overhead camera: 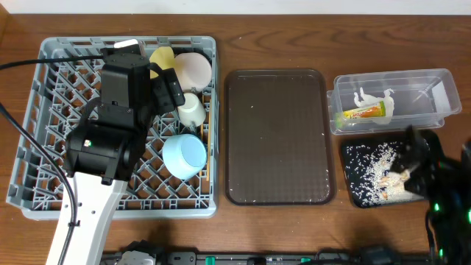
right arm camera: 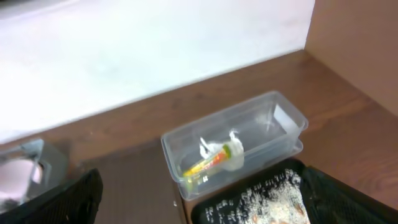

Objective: Sort waste into correct bins and load items into the dishwasher rack

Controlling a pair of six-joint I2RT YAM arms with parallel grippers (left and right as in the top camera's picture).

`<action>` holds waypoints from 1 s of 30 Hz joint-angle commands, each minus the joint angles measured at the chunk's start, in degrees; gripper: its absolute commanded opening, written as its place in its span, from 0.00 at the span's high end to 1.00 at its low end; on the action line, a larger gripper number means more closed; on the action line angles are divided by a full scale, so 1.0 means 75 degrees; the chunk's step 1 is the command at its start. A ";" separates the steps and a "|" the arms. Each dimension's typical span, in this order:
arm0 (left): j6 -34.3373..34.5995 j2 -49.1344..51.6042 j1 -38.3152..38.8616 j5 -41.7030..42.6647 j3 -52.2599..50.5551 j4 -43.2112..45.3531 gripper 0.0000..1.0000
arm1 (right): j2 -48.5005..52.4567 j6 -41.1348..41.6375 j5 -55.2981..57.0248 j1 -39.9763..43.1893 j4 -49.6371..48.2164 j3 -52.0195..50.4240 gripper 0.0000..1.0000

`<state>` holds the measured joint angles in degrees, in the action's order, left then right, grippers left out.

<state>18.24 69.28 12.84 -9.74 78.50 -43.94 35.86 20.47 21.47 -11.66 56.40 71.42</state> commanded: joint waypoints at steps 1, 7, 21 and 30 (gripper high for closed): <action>0.0096 0.0044 -0.0032 0.0015 0.0064 -0.0026 0.08 | -0.0804 -0.0050 0.0309 -0.0070 -0.0221 -0.0851 0.01; 0.0096 0.0044 -0.0032 0.0017 0.0064 -0.0026 0.08 | -0.2553 -0.0050 -0.0166 -0.0070 -0.2203 -0.2783 0.01; 0.0096 0.0044 -0.0032 0.0017 0.0064 -0.0026 0.07 | -0.4663 -0.0455 -0.1676 0.0032 -0.8399 -0.7475 0.01; 0.0096 0.0044 -0.0032 0.0015 0.0064 -0.0026 0.08 | -0.4739 -0.0455 -0.2323 0.0230 -0.8784 -0.8903 0.01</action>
<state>18.24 69.34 12.84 -9.37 78.50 -43.94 0.75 18.15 6.66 -10.61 -9.21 6.50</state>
